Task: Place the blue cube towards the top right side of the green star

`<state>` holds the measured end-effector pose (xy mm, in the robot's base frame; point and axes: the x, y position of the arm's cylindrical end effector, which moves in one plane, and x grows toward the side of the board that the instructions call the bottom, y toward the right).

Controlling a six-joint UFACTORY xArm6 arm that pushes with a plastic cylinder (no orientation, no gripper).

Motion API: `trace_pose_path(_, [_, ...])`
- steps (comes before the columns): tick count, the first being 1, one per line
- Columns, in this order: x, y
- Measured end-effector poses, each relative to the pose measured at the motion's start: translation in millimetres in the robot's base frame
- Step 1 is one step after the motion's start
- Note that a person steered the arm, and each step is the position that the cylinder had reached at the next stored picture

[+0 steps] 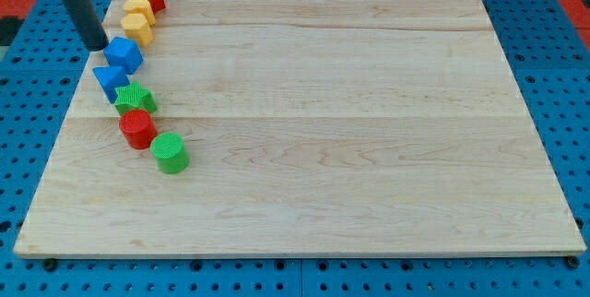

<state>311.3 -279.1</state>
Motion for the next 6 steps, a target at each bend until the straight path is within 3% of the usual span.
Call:
trace_pose_path(2, [6.2,6.5])
trace_pose_path(4, [31.2,75.2])
trace_pose_path(6, [51.1,82.3])
